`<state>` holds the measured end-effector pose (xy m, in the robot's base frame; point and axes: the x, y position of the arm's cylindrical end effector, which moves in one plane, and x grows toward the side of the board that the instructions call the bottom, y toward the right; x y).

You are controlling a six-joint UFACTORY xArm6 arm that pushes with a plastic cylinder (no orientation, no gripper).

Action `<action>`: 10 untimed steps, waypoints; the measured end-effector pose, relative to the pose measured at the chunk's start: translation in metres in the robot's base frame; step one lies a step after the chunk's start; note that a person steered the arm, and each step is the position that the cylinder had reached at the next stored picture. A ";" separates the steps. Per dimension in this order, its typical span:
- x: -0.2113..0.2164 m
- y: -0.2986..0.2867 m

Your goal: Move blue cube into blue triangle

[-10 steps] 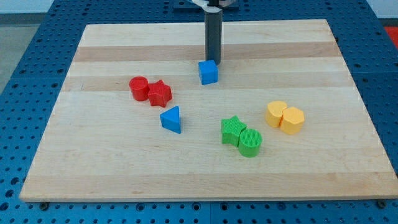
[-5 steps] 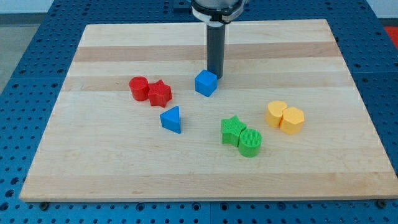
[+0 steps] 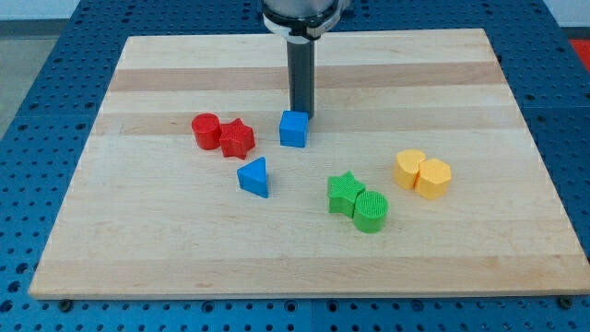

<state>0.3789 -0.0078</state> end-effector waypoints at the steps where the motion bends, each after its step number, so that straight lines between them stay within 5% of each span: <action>1: 0.012 0.000; 10: 0.126 -0.062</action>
